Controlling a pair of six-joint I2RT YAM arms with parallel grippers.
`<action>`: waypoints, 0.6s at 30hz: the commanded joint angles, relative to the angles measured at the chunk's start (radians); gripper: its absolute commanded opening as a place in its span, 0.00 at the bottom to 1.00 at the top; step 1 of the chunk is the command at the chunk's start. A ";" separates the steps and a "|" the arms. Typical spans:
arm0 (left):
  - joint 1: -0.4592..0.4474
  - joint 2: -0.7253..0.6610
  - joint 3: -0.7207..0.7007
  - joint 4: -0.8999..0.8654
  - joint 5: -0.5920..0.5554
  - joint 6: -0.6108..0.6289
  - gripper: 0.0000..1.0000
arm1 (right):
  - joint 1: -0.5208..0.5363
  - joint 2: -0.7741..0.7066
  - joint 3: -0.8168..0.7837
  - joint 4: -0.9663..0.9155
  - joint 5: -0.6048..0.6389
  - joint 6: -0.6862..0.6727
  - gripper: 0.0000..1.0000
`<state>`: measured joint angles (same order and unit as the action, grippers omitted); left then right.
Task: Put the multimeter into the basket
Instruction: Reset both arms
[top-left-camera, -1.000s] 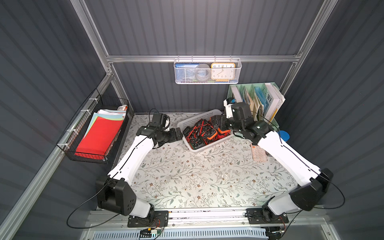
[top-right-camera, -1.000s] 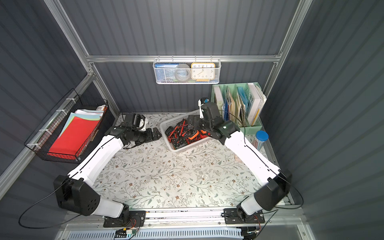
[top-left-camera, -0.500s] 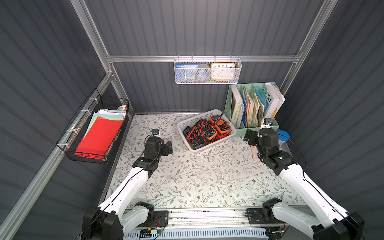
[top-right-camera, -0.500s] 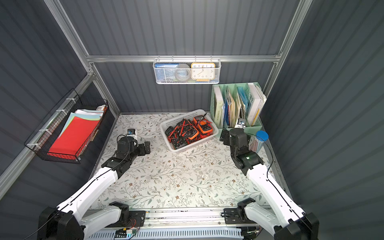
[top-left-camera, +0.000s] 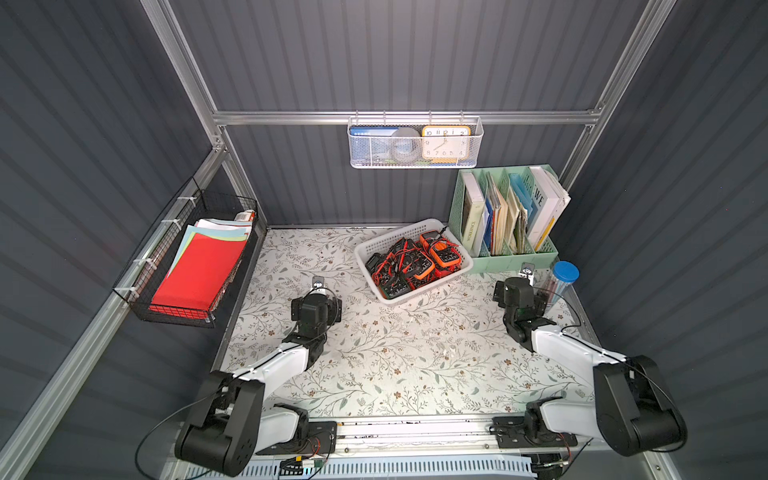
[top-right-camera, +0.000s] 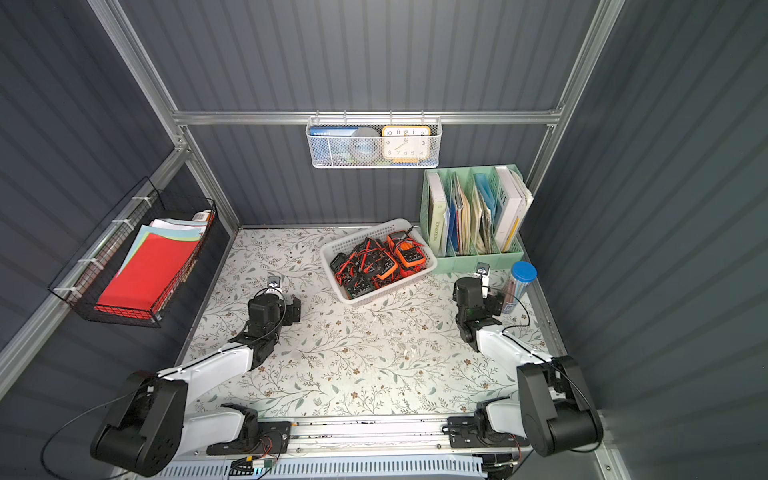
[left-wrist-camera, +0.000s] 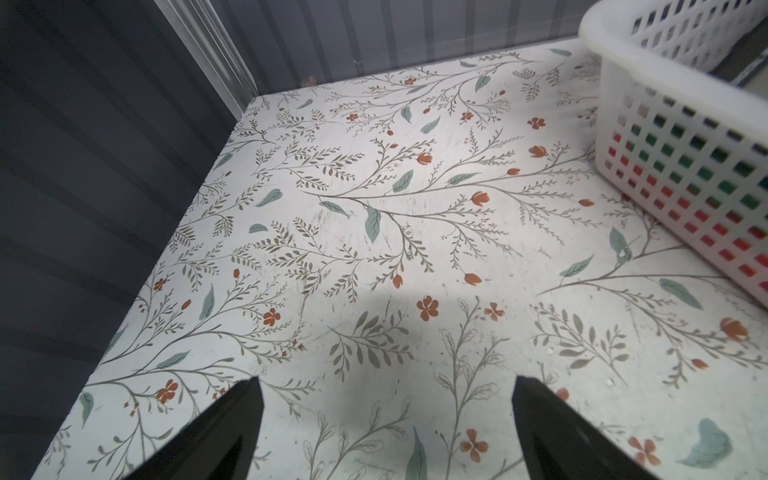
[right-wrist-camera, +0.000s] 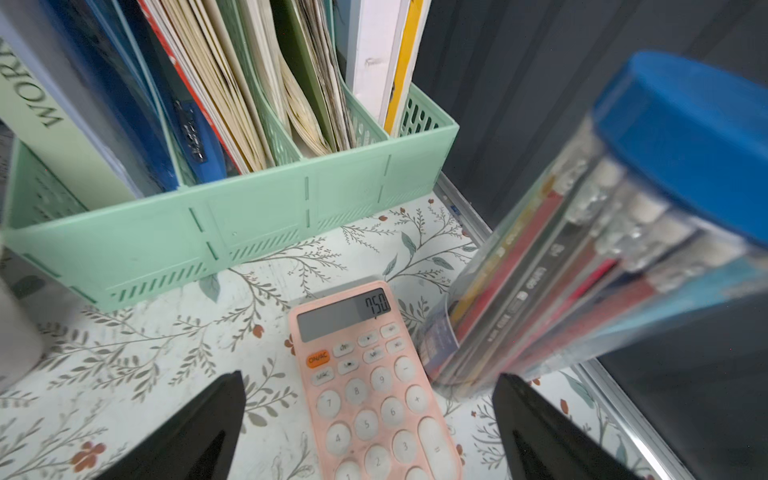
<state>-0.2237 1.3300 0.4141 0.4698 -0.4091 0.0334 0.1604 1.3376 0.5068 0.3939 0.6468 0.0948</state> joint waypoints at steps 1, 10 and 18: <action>0.001 0.097 -0.039 0.163 -0.021 0.054 0.99 | -0.037 0.038 -0.033 0.198 -0.024 -0.038 0.99; 0.001 0.324 -0.130 0.538 -0.021 0.122 0.99 | -0.094 0.185 -0.140 0.563 -0.271 -0.054 0.99; 0.037 0.441 -0.132 0.691 0.025 0.140 0.99 | -0.115 0.232 -0.148 0.603 -0.371 -0.054 0.99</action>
<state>-0.1978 1.7775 0.2684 1.1873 -0.4088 0.1562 0.0608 1.5749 0.3546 0.9497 0.3389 0.0452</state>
